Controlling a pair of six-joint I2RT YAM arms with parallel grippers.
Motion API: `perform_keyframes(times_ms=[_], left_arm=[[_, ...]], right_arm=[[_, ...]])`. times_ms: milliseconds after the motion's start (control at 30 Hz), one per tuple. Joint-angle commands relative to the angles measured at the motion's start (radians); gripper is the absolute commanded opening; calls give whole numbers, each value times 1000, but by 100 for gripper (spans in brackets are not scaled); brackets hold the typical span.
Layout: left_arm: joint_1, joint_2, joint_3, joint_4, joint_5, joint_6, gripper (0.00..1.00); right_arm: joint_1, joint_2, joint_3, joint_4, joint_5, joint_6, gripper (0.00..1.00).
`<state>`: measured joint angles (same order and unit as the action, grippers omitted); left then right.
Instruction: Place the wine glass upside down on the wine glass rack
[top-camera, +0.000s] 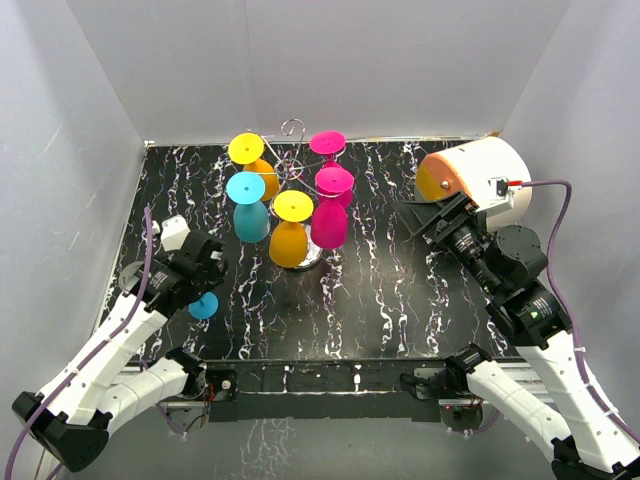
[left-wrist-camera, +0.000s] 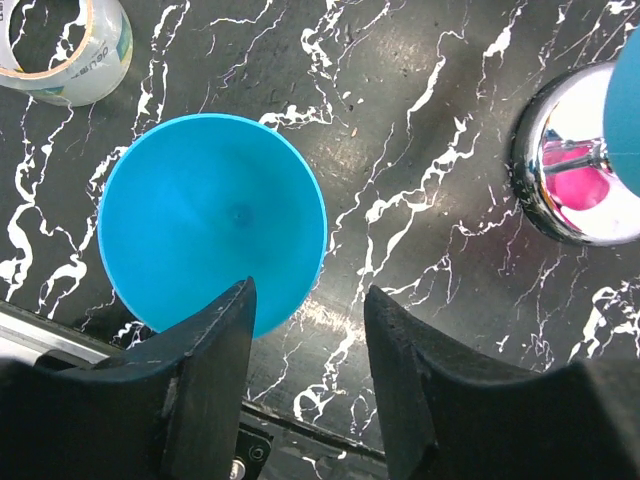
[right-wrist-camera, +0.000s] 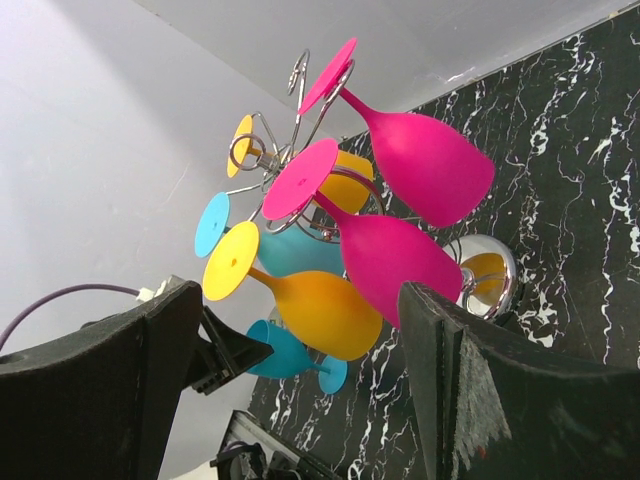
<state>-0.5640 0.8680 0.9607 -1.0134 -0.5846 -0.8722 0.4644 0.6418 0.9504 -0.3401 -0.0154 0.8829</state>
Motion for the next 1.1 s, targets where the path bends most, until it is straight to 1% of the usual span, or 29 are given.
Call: perform_keyframes(times_ms=[0,200,333,500,567,633,667,800,967,1000,1067], left_arm=[[5,30,-22,23,-43,-15,43],[19,80,-37,90,-62,42,35],[27,88,-48,97,-62,47,25],[32,80,-66,101,-64,47,18],[33,81,-68,99,-60,51,12],[34,82,-59,96,-49,59,3],[34,81,-43,94,-30,69,0],[34,67,57,90,81,187,0],[34,69,229,1,149,281,0],[33,70,270,-5,194,320,0],[34,79,313,-15,359,418,0]], right_arm=[[3,-8,7,55,-10,3,77],[3,-20,10,43,-6,3,77],[3,-25,8,35,2,3,77],[3,-21,12,38,3,3,77],[3,-21,12,37,2,3,77],[3,-22,11,36,3,3,77],[3,-23,11,34,2,2,77],[3,-27,14,19,15,4,77],[3,-21,16,21,20,15,76],[3,-19,16,23,19,18,76],[3,-14,17,24,18,26,76]])
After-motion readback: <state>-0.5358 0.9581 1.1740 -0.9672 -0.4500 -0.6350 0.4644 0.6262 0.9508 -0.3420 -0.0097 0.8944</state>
